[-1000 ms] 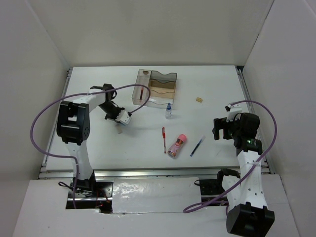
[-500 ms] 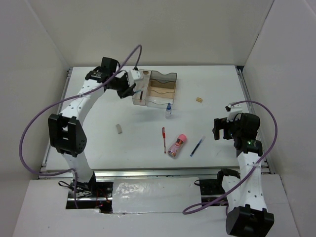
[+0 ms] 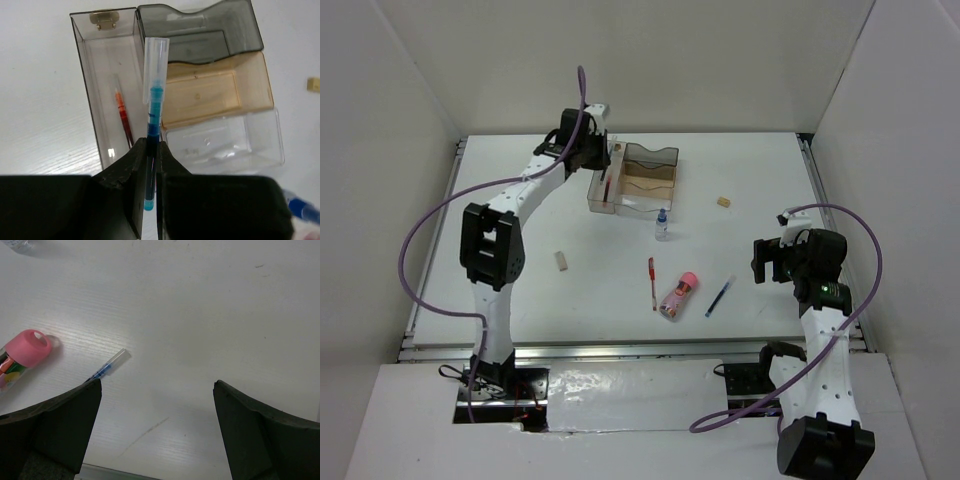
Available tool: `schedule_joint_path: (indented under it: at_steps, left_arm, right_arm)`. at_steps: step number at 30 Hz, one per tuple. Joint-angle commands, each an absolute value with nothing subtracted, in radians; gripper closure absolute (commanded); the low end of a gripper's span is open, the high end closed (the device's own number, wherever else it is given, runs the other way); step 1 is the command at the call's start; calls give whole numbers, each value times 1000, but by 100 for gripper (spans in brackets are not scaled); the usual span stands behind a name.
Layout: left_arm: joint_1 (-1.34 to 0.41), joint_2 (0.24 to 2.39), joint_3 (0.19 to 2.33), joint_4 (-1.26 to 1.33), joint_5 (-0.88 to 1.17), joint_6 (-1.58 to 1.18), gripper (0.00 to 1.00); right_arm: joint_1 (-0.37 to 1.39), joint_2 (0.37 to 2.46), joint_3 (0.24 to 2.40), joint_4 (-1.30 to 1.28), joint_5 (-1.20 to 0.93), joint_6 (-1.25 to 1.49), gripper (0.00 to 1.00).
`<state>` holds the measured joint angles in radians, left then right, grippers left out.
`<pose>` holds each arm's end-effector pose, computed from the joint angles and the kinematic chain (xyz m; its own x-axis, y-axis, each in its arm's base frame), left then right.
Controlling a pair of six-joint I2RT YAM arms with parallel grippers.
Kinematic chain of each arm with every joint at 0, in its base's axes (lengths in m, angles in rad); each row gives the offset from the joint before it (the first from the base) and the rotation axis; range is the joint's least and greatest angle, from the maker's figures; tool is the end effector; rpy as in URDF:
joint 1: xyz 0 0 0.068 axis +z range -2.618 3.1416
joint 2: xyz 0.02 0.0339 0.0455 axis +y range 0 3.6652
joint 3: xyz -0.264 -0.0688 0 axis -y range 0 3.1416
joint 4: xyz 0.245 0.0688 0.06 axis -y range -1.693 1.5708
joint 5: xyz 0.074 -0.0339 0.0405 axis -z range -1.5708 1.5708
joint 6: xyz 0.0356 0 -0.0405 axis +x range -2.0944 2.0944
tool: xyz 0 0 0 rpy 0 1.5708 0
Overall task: Sort the stationery into containers
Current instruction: Place the pen in the storage box.
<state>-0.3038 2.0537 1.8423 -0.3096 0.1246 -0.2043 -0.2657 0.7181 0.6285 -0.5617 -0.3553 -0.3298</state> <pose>0.4658 -0.1507 0.3002 -0.5462 -0.0397 -0.8367 0.2950 0.9258 -0.2365 0.1538 -0.0290 0.2599 -0.5467 -0.1659 -0.8207 -0.2091 0.9762 -0.0580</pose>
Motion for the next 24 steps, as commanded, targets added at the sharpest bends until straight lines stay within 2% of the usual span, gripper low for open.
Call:
schedule_joint_path:
  at_steps: [1, 4, 9, 17, 18, 19, 24]
  left_arm:
    - [-331, 2111, 1939, -244, 20, -322, 99]
    - [-345, 2161, 1980, -224, 6, -324, 96]
    - [-357, 2223, 1993, -206, -97, -321, 85]
    - [-356, 2263, 1988, -216, -147, -307, 80]
    - [-356, 2267, 1990, -219, -146, -308, 77]
    - [-356, 2270, 1991, -225, -147, -307, 62]
    - [-353, 2217, 1950, -187, -135, -311, 29]
  right_arm:
    - [-275, 724, 627, -549, -353, -318, 2]
    - [-275, 723, 626, -548, -350, -316, 2]
    - [-275, 716, 626, -548, -351, -316, 2]
    - [-275, 713, 634, -549, -356, -308, 2]
    - [-273, 709, 637, -548, -362, -307, 2]
    - [-273, 703, 641, -552, -365, -302, 2]
    - [-272, 638, 675, -538, -408, -230, 4]
